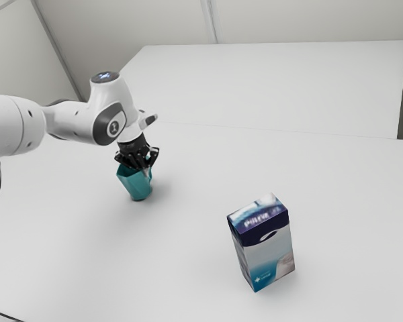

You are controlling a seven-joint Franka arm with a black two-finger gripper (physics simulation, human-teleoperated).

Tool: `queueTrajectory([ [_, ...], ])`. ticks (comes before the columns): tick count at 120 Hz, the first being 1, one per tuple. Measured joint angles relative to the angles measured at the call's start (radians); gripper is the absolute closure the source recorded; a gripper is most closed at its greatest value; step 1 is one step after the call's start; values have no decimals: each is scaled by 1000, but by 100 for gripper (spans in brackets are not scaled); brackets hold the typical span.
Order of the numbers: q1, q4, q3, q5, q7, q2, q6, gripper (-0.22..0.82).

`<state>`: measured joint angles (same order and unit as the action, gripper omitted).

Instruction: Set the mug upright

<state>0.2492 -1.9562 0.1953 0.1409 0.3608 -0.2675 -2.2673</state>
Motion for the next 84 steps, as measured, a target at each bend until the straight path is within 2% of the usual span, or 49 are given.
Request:
queueTrajectory([
  [19, -1, 8, 16, -1, 35, 13, 0, 39],
  [34, -2, 9, 19, 8, 55, 49, 9, 22],
  [52, -9, 21, 19, 11, 65, 112, 45, 11],
  [84, -42, 179, 19, 17, 14, 202, 278, 3],
])
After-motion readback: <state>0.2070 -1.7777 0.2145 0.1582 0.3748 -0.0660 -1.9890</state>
